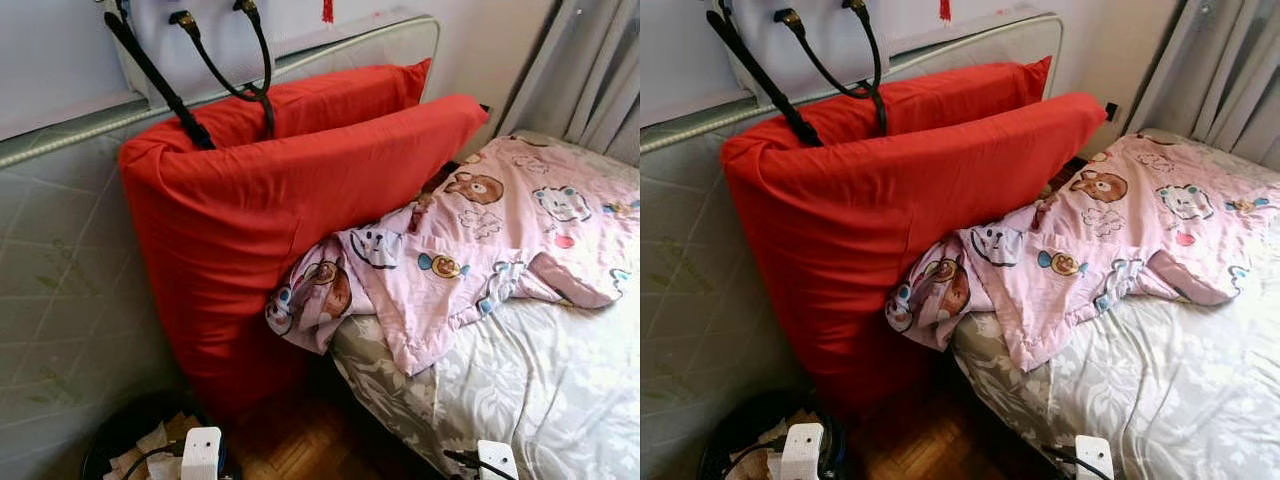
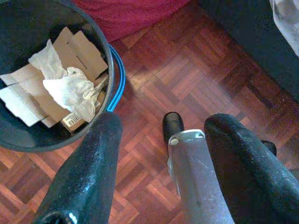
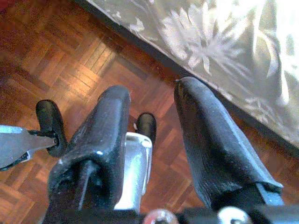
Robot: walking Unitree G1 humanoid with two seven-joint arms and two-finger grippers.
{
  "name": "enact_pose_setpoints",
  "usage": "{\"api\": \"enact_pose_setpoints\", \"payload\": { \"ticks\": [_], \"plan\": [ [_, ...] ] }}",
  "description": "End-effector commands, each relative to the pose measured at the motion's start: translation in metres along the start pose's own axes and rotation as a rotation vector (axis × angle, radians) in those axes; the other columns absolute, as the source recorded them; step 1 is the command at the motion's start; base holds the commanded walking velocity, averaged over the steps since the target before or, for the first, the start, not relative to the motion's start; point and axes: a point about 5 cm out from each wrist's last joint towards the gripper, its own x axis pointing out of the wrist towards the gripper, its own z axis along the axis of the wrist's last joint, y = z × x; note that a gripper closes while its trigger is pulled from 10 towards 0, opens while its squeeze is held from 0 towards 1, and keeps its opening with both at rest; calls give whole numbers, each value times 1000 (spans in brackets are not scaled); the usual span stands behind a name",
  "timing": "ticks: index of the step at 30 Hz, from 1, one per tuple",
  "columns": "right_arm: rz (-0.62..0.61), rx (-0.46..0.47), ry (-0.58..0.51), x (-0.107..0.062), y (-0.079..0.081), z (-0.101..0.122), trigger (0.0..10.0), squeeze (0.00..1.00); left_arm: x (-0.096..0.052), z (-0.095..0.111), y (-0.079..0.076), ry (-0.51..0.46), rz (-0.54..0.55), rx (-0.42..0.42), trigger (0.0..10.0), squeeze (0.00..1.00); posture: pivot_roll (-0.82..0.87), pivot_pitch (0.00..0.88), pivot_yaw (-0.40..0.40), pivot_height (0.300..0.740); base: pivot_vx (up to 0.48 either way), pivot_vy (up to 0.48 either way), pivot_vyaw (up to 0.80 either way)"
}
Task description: Clean up the room
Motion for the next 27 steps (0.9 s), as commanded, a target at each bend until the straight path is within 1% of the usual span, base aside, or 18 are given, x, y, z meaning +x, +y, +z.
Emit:
{"api": "enact_pose_setpoints", "payload": {
  "ticks": [1, 6, 12, 22, 27],
  "plan": [
    [-12, 15, 7, -1, -4, -2, 10000, 0, -2, -8, 1, 35, -3, 10, 10000, 0, -45, 0, -34, 740, 0, 0, 0],
    [-13, 16, 8, -1, -4, -3, 10000, 0, -2, -10, 2, 39, 0, 7, 10000, 0, -46, 0, -34, 740, 0, 0, 0],
    [-13, 15, 9, -1, -4, -3, 10000, 0, -2, -9, 0, 40, -2, 3, 10000, 0, -45, 0, -33, 740, 0, 0, 0],
    [-12, 17, 8, -1, -3, -3, 10000, 0, -1, -8, 0, 40, -4, 10, 10000, 0, -47, 0, -31, 740, 0, 266, 0],
    [-11, 18, 8, -1, -3, -3, 10000, 0, -2, -8, 1, 40, -4, 14, 10000, 0, -47, 0, -29, 740, 0, 0, 0]
  ]
}}
